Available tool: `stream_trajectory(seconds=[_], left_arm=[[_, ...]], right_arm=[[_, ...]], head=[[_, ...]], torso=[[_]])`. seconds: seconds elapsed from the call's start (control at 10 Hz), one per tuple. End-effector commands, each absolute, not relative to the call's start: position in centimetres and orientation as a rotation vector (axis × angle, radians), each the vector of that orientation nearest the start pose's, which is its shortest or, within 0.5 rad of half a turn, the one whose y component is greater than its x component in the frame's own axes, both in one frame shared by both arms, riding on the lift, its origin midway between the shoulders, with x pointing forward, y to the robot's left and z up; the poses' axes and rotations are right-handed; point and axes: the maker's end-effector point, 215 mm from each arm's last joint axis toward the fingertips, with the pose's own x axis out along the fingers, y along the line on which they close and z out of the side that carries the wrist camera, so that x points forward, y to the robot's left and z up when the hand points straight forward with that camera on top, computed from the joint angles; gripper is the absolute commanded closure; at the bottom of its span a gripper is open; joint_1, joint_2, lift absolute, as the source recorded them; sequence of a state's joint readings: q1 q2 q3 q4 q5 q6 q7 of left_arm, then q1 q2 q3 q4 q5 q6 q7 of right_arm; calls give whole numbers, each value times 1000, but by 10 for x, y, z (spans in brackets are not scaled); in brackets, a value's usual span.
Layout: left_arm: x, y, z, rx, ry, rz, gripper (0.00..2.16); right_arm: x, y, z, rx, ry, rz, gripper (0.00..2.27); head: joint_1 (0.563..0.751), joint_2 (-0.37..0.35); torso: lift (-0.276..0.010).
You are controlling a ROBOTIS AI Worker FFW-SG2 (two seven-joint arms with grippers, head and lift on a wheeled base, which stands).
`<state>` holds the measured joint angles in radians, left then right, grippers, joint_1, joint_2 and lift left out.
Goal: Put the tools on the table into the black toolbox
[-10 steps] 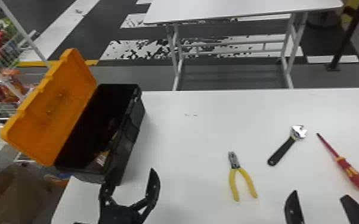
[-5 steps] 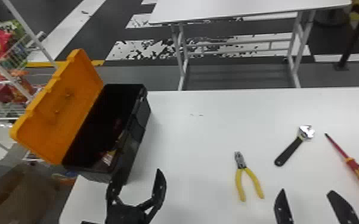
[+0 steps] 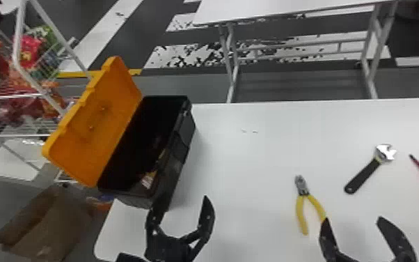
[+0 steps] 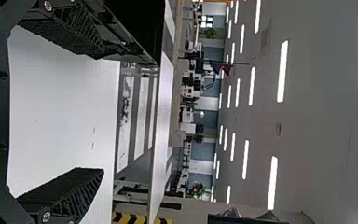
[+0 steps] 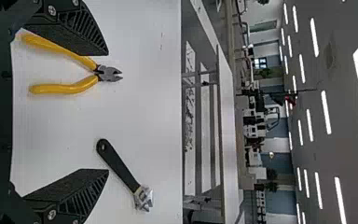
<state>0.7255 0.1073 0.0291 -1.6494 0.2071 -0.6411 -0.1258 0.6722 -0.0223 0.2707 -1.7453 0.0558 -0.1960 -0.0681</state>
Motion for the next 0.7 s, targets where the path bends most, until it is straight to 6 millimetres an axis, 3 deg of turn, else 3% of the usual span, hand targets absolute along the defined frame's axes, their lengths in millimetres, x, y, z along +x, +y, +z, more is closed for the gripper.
stream_trajectory(seconds=[0.0, 0.6], left_arm=[[313, 266, -435, -66, 1, -52, 93], [319, 267, -434, -63, -5, -55, 93]], right_arm=[[328, -82, -505, 46, 328, 205, 117], [342, -48, -530, -9, 445, 265, 117]], head=[[695, 319], [695, 350]], torso=[[-75], [-75]])
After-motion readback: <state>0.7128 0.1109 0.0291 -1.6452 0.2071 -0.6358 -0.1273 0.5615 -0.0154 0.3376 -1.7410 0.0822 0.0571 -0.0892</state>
